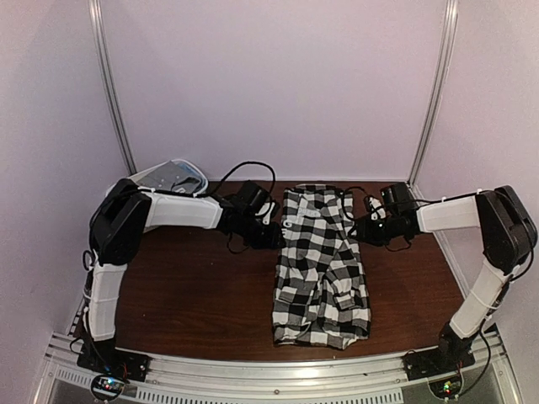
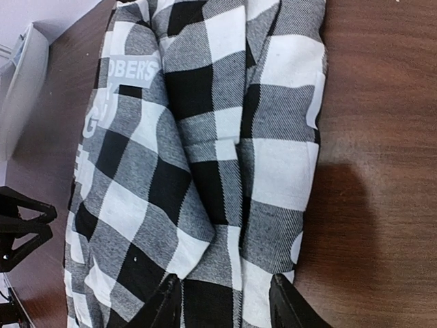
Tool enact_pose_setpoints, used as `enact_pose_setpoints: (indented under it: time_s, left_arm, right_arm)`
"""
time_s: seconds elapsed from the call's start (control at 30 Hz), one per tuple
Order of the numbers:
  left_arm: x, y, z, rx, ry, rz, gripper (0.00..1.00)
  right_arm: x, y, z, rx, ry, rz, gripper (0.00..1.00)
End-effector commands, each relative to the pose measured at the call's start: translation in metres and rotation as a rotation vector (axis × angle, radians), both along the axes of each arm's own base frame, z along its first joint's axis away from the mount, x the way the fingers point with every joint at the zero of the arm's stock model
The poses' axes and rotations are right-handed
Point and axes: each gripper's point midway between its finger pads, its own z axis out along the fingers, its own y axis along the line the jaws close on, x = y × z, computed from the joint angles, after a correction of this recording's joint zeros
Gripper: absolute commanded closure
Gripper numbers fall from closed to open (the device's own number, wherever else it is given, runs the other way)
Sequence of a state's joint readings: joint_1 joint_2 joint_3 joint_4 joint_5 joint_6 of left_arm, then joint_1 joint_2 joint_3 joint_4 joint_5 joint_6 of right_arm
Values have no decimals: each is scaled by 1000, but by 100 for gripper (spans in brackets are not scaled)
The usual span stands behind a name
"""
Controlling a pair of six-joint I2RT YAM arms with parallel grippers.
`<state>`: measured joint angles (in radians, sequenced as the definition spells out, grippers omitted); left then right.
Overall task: Fold and stack the long sleeve shirts
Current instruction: Move the rectangle-folded shirt to the center of the board.
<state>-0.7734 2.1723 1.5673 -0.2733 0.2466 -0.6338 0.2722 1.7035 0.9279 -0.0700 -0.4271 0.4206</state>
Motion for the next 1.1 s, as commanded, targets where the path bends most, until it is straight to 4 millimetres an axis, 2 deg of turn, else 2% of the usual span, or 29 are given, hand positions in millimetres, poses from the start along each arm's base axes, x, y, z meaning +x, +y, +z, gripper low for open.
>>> enact_pose_setpoints:
  time_s: [0.0,0.23,0.5,0.6,0.77,0.9,1.07]
  left_arm:
    - [24,0,-14,88,-58,40,62]
    - [37,-2,-23,115,-70,73,62]
    - [37,-17,-31,57,-26,67,64]
    - [37,-20,-31,37,-14,67,72]
    - [34,-22,-28,17,2,66,99]
    - [29,-15,-23,15,3,77,100]
    - [24,10,-21,27,11,114,100]
  right_arm:
    - [-4,-13,4,-41,-24,-29,54]
    - [-11,-20,-4,-66,-13,-39,53]
    - [-11,-18,-13,-60,2,-35,53]
    - [-11,-17,-15,-55,8,-31,53]
    - [-13,-14,-21,-40,23,-26,53]
    - [-15,-13,-25,-29,35,-25,53]
    - [-19,-9,-26,-13,39,-20,53]
